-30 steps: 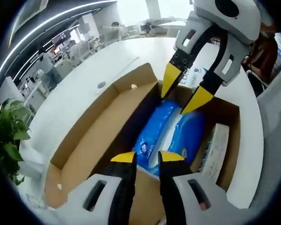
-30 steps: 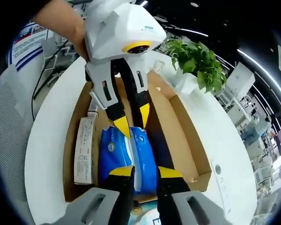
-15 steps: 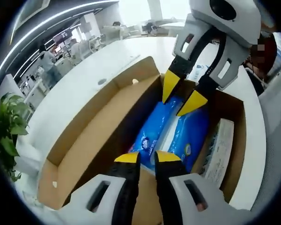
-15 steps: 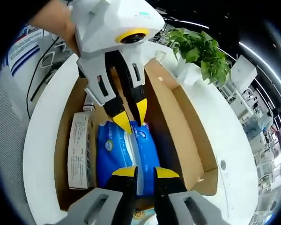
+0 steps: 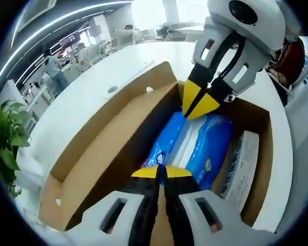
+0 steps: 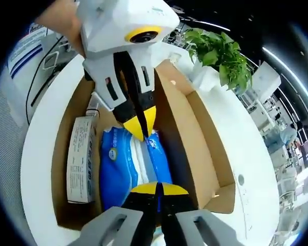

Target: Operate the shoe box by opening the lid, removing the specified soft item, and placing it in the target area until the item is outside and the box remains undamaged.

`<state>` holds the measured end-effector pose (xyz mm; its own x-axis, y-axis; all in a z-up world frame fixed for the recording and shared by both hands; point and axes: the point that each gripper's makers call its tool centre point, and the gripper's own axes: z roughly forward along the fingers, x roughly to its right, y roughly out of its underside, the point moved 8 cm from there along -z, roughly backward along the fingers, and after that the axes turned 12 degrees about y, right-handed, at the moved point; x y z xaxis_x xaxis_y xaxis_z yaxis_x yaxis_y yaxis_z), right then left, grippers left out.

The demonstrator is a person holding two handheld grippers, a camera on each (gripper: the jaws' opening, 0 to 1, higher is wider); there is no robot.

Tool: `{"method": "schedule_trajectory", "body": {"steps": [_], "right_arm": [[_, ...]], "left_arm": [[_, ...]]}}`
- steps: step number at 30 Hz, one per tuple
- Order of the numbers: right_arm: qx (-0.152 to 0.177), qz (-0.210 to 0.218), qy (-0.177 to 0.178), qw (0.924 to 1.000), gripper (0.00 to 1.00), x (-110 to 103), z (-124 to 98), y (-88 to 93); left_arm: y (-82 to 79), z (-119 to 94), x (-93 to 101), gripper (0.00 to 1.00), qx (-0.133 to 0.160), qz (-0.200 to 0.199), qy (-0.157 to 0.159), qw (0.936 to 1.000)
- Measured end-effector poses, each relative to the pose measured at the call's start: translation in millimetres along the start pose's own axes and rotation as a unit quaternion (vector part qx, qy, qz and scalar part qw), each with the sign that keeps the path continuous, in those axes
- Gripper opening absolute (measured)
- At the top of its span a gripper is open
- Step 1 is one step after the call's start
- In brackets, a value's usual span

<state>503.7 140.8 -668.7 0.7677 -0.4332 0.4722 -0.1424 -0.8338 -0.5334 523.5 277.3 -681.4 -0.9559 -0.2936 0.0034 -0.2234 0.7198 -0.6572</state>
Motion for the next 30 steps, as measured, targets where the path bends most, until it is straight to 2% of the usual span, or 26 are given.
{"method": "schedule_trajectory", "body": {"steps": [8, 14, 16, 18, 20, 22, 26, 30], "right_arm": [[0.009, 0.016, 0.006, 0.9998, 0.00, 3, -7, -2.5], [0.022, 0.044, 0.003, 0.9988, 0.00, 6, -12, -3.3], [0.018, 0.047, -0.015, 0.9986, 0.00, 1, -11, -2.4], [0.020, 0.026, -0.009, 0.9994, 0.00, 0, -10, -3.1], [0.022, 0.036, -0.018, 0.9989, 0.00, -4, -10, -5.2], [0.023, 0.043, -0.018, 0.9987, 0.06, -4, -7, -7.8], [0.027, 0.050, -0.026, 0.9980, 0.08, -7, 0, -12.6], [0.019, 0.039, -0.017, 0.9989, 0.09, -10, 8, -13.7]], "left_arm": [[2.4, -6, 0.8, 0.00, -0.005, -0.010, 0.002, 0.9999], [4.2, -9, 4.7, 0.00, -0.006, -0.012, 0.004, 0.9999], [4.8, -10, 5.3, 0.00, -0.006, -0.014, 0.003, 0.9999], [5.1, -11, 5.7, 0.00, -0.007, -0.015, 0.002, 0.9999], [5.4, -11, 5.7, 0.00, -0.005, -0.017, 0.001, 0.9998], [6.1, -12, 5.6, 0.00, -0.005, -0.019, 0.001, 0.9998], [8.0, -13, 4.9, 0.00, -0.003, -0.022, 0.000, 0.9997], [10.6, -15, 3.6, 0.00, -0.003, -0.024, -0.001, 0.9997]]}}
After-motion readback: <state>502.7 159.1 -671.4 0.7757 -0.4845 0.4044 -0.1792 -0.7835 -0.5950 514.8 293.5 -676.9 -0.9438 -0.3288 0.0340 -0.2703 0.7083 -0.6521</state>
